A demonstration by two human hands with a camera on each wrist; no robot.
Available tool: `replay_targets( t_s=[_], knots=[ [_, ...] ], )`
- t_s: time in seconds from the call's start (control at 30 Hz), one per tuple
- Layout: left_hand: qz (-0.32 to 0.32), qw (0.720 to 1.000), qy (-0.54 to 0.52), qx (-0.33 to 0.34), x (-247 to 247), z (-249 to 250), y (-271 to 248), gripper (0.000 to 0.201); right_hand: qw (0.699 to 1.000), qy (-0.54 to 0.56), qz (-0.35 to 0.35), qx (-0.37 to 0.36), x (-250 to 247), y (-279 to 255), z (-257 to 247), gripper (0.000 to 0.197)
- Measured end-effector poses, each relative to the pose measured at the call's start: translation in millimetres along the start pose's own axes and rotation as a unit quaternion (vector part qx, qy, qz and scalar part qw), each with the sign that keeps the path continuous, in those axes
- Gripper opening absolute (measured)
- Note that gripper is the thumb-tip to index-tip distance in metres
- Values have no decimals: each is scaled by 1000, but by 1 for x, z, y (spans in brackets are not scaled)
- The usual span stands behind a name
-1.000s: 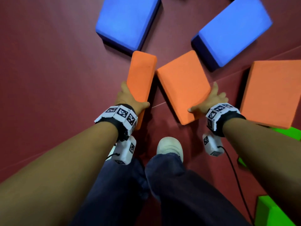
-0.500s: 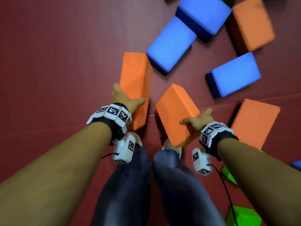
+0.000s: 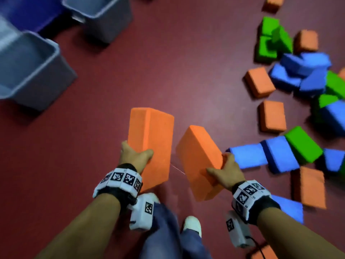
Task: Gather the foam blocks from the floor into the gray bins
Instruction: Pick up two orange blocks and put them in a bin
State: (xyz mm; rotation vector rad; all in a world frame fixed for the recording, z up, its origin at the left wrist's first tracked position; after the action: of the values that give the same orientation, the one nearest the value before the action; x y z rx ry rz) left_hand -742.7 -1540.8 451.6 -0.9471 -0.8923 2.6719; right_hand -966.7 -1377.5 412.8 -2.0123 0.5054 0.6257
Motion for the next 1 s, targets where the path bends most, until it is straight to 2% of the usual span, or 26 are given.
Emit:
replay_targets(
  t_s=[0.17, 0.27, 0.37, 0.47, 0.6, 0.7, 0.8, 0.87, 1.0],
  knots=[
    [66, 990, -121, -17, -155, -34, -33, 97, 990, -15, -59, -125, 30, -75, -122, 95],
    [132, 973, -188, -29, -249, -71, -55, 94, 979, -42, -86, -178, 69, -118, -184, 104],
    [207, 945, -248, -47, -338, -117, -78, 86, 962, -74, -124, -231, 131, -154, -242, 102],
    [272, 911, -298, -87, -424, -178, -101, 84, 937, -122, -157, -288, 201, -217, -309, 92],
    [331, 876, -329, -121, -531, -262, -126, 86, 908, -165, -185, -337, 303, -299, -385, 91],
    [353, 862, -338, -136, -601, -312, -144, 84, 882, -196, -196, -381, 372, -352, -433, 92],
    [375, 845, -352, -144, -660, -346, -152, 87, 866, -203, -200, -411, 428, -397, -478, 75],
    [388, 835, -359, -154, -692, -366, -149, 87, 859, -205, -199, -424, 457, -419, -506, 70],
    [411, 821, -353, -177, -741, -386, -132, 88, 845, -209, -208, -445, 502, -445, -559, 72]
  ],
)
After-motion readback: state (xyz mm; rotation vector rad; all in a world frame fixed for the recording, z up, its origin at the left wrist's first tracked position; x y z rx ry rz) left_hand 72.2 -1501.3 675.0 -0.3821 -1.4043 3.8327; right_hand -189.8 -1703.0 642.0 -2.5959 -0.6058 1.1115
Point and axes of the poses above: each hand's wrist, its own y-axis towards the middle knuckle, its own x-axis out of the palm, z = x × y, the point moved 1 cm from there along y, towards the middle knuckle, and after that the axes turned 1 degree about -y, right-handed, at the moved point
